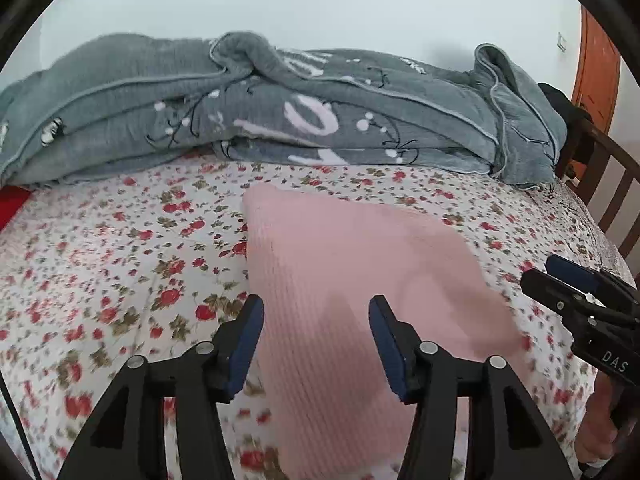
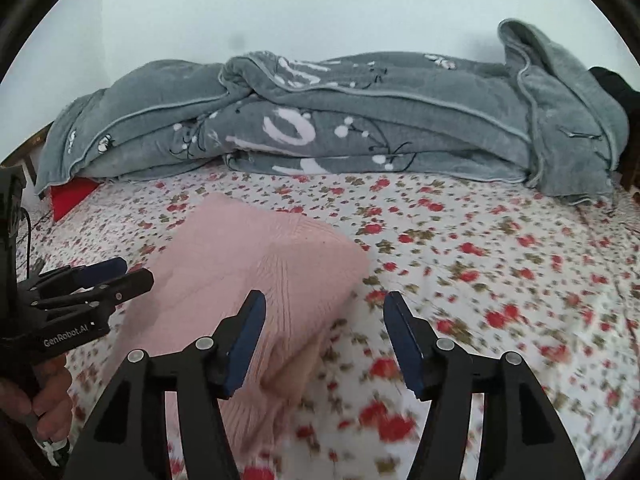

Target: Fold small clothes

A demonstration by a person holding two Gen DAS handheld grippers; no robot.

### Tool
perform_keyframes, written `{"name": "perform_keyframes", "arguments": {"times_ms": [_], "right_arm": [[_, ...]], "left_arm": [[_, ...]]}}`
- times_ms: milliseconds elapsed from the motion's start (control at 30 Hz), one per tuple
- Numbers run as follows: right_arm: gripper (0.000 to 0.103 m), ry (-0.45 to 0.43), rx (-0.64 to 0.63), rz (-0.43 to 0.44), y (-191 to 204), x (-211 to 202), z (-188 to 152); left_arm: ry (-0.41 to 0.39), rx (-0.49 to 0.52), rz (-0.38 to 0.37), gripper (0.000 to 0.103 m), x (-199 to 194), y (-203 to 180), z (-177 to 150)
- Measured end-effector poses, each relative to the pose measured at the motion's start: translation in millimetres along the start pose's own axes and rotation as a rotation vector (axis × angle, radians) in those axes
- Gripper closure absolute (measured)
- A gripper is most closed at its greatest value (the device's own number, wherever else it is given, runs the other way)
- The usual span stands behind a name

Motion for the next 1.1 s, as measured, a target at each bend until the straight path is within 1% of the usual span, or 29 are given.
{"name": "perform_keyframes", "arguments": {"times_ms": [133,200,233,267,300,367,433,467,533,600,733,800,900,1100], "right_arm": [[0.042,0.027,0.021,-0.003,-9,-38,-7],[0.041,0.035,0.026,-0.019,-15,-54,-10],[0.033,0.037,0.025,-0.029,-17,-63,-11],[0.021,0.030,0.024,-0.041,-20,-73,-11],[0.019,0.014,0.023,-0.056,-23,-82,-10],[0.013,-0.021,0.019,-0.081,-27,-103,-8],[0.007,-0.042,0.007,-0.087,-27,-123,-10],[0.006,-0.047,0.002,-0.095,-28,-130,-11],[0.005,-0.047,-0.012,-0.102,-28,-144,-16],[0.003,-0.043,-0.010,-0.098,-28,-157,-20],[0.003,-0.048,-0.006,-0.093,-26,-180,-27],[0.003,-0.056,-0.015,-0.096,-24,-190,-29],[0.003,-0.061,-0.023,-0.107,-24,-200,-31],[0.003,-0.076,-0.007,-0.116,-23,-215,-36]], "left_arm": [[0.000,0.003,0.012,0.045,-35,-17,-5],[-0.009,0.015,0.027,0.043,-53,-25,-8],[-0.020,0.019,0.037,0.042,-64,-28,-8],[-0.030,0.016,0.047,0.037,-73,-30,-8],[-0.040,0.009,0.055,0.032,-83,-32,-8],[-0.052,0.006,0.065,0.026,-103,-37,-11],[-0.064,0.013,0.102,0.025,-120,-39,-15],[-0.067,0.007,0.115,0.025,-129,-38,-18],[-0.066,-0.012,0.109,0.024,-142,-39,-23],[-0.063,-0.023,0.101,0.020,-155,-40,-28],[-0.096,-0.027,0.131,0.019,-180,-38,-32],[-0.103,-0.034,0.140,0.019,-187,-37,-33],[-0.102,-0.053,0.121,0.019,-195,-39,-35],[-0.124,-0.053,0.116,0.019,-208,-46,-35]]}}
Point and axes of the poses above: each gripper's, at about its wrist camera, not at the fingertips, and x roughly the way its jaws point, y to its left, z to its top, the point moved 10 cm from there along x, roughly the way its jaws point, and after that the axes turned 8 degrees about -y, right-handed, at the moved point
